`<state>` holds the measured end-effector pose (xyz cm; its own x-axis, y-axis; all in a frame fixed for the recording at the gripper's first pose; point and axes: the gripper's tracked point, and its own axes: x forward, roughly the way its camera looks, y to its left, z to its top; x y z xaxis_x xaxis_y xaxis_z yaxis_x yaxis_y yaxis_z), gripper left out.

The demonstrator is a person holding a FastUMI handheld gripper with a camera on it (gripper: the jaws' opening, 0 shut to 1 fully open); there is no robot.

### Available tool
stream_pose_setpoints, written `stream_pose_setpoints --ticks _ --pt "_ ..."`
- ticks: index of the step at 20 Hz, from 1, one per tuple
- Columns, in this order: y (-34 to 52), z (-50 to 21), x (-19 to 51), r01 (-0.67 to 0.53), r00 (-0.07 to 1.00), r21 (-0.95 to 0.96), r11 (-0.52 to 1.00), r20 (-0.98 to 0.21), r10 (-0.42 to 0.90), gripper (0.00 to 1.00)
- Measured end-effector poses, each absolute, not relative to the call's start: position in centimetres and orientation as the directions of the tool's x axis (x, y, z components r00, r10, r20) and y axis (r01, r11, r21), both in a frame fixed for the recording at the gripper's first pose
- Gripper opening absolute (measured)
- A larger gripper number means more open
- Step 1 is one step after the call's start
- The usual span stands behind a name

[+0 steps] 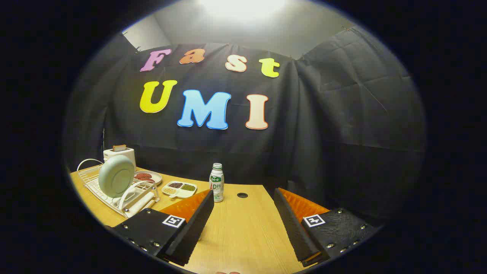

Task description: Take the plate from the dish rack, then take the spoon from the basket and place it into the plate.

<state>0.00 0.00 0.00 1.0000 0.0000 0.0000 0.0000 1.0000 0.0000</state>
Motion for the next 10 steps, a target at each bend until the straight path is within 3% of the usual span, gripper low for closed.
stream_pose_setpoints --ticks 10 --pt "20.1 8.3 -0.9 -0.103 0.995 0.050 0.993 0.019 0.102 0.98"
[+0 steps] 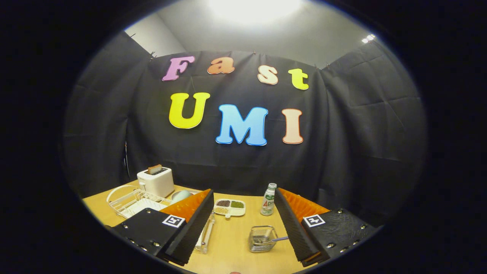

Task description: Take the plate from the dish rack, then take the spoon from the basket and place it into the plate.

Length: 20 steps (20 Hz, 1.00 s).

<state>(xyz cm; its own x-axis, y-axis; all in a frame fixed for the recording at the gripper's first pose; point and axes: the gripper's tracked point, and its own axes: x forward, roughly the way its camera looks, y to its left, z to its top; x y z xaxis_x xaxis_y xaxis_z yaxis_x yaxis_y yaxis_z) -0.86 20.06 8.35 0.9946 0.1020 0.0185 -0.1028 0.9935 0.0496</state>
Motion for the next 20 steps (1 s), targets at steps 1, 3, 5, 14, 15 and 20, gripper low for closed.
stream_pose_setpoints --ticks 1,3,5,14,15,20 --pt "21.8 8.4 -0.4 -0.098 0.995 0.054 0.994 0.007 0.098 0.98" --pt "25.1 8.3 0.7 -0.101 0.995 0.058 0.993 -0.018 0.102 0.97" --pt "28.0 7.4 2.0 -0.100 0.993 0.070 0.993 -0.057 0.104 0.97" --pt "33.6 -0.2 8.0 -0.028 0.948 0.143 0.989 -0.309 0.071 0.98" --pt "34.1 -1.2 8.6 -0.023 0.934 0.147 0.989 -0.351 0.074 0.98" --pt "36.6 -4.7 10.6 -0.043 0.867 0.201 0.979 -0.479 0.136 0.98"
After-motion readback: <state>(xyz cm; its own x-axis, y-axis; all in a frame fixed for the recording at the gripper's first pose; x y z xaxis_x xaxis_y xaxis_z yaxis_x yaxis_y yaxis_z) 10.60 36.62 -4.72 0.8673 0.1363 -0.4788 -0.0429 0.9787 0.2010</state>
